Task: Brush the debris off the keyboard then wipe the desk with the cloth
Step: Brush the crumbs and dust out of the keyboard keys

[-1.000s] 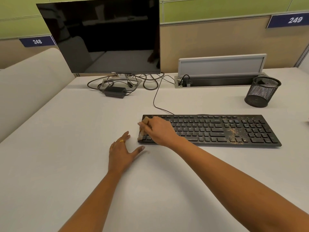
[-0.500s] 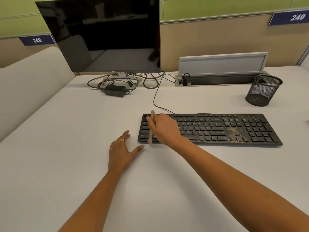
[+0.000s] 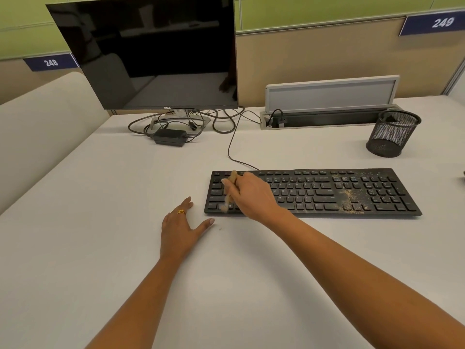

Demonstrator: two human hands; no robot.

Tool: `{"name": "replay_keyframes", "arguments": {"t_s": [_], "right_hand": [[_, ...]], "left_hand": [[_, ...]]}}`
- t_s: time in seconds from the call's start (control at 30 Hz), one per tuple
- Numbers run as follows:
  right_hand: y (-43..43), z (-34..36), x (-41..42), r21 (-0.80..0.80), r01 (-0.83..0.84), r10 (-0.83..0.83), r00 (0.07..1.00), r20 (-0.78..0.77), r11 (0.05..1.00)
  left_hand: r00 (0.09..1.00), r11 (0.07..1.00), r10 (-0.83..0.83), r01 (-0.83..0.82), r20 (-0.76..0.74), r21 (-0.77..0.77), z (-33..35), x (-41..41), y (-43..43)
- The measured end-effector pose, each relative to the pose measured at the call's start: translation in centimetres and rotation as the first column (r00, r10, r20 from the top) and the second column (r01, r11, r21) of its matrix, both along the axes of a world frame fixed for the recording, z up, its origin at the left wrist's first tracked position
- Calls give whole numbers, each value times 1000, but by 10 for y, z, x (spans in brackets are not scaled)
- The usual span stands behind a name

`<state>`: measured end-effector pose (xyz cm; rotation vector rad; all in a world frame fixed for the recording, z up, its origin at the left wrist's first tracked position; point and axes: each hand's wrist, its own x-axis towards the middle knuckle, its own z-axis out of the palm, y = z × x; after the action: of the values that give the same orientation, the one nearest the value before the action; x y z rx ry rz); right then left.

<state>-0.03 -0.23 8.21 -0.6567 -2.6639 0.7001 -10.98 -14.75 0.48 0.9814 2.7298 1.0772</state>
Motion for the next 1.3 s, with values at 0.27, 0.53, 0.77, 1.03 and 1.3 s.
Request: {"name": "replay_keyframes", "arguments": {"t_s": [0.27, 0.53, 0.77, 1.03, 1.3], "right_hand": [[1, -1, 5, -4, 29, -29, 1000, -11, 1000], [6, -5, 4, -23, -129, 129, 991, 31, 991], [8, 0, 10, 89, -10, 5, 998, 60, 996], [-4, -2, 6, 79, 2, -5, 999, 40, 997], [-3, -8, 4, -5, 122, -122, 991, -55, 993]], "left_hand": [[1000, 1000, 0, 0, -8, -3, -1, 0, 1], [1000, 1000, 8, -8, -4, -18, -4, -2, 0], [1000, 1000, 11, -11, -4, -7, -4, -2, 0], [1000, 1000, 10, -9, 8, -5, -4, -2, 1], [1000, 1000, 9, -9, -7, -9, -3, -1, 1]]}}
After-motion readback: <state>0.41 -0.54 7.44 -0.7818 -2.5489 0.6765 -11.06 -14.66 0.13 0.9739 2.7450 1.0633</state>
